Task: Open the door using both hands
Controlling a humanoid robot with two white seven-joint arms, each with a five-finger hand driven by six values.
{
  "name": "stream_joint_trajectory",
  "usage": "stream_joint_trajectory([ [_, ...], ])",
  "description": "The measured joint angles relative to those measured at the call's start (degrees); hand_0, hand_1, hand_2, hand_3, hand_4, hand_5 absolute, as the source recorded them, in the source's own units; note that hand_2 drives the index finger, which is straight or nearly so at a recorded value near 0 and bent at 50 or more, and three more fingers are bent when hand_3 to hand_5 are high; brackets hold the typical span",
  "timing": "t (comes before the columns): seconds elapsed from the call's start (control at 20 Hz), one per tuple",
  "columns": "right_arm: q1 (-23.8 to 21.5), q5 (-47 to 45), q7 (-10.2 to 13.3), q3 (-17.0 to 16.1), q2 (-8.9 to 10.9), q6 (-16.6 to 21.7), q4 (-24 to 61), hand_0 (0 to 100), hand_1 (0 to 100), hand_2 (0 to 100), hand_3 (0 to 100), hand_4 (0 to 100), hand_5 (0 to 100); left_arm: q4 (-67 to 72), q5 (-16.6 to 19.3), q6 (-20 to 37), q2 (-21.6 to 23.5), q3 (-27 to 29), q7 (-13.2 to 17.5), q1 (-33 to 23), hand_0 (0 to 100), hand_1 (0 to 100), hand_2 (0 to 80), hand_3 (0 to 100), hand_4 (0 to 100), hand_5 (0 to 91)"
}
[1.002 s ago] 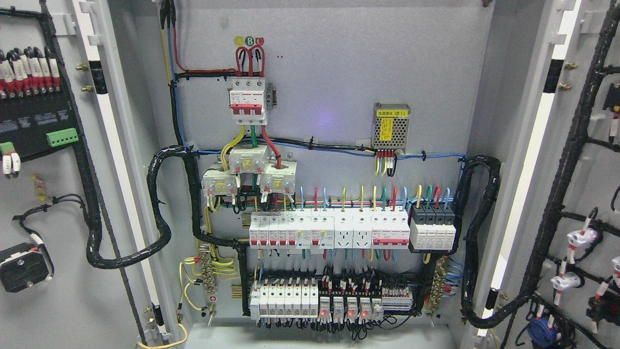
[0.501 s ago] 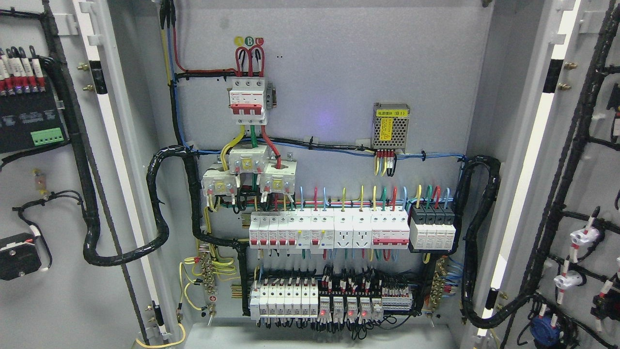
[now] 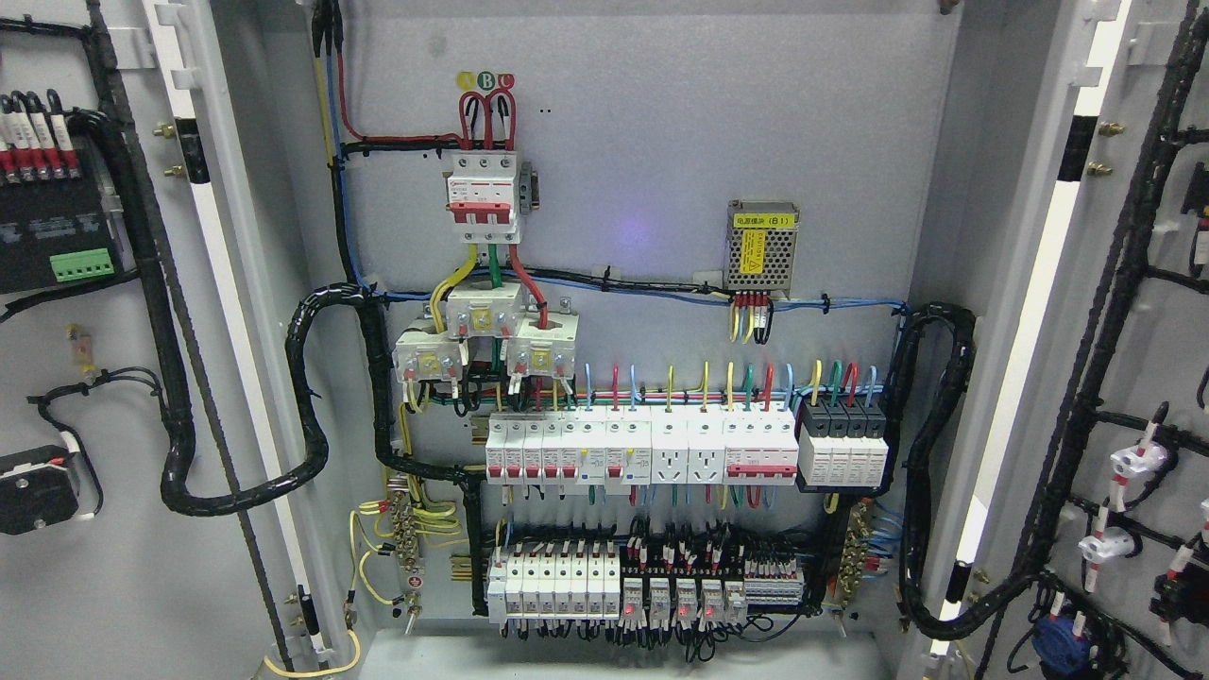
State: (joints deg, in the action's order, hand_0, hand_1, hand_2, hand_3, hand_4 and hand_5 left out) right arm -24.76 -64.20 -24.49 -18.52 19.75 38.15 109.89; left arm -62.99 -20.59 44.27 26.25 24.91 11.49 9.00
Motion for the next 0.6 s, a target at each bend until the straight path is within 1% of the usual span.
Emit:
stream_joint_trajectory([
  [0.15, -0.32, 0.13, -0.07, 1.33, 0.12, -0.1, 0.65, 0, 0, 0, 0, 0, 0, -0.56, -0.06, 0.0, 0.24, -1.37, 0.09, -0.17, 0, 0, 0.0, 0, 0, 0.0],
  [0.25, -0.68, 0.22, -0.17, 2.34, 0.25, -0.16, 1.13, 0, 0, 0, 0, 0, 0, -2.08, -0.1, 0.0, 0.32, -2.17, -0.96, -0.98, 0, 0, 0.0, 0, 0, 0.0],
  [0.45, -1.38, 0.42, -2.53, 4.41, 0.47, -0.19, 2.63, 0, 0, 0, 0, 0, 0, -7.42, -0.1, 0.0, 0.37, -3.86, -3.62, -4.07, 0, 0, 0.0, 0, 0, 0.0],
  [0.6, -1.96, 1.94, -3.2, 6.51, 0.6, -0.2, 3.7, 0, 0, 0, 0, 0, 0, -12.78, 0.12, 0.0, -0.1, -5.09, -4.63, -6.8, 0, 0, 0.0, 0, 0, 0.0],
])
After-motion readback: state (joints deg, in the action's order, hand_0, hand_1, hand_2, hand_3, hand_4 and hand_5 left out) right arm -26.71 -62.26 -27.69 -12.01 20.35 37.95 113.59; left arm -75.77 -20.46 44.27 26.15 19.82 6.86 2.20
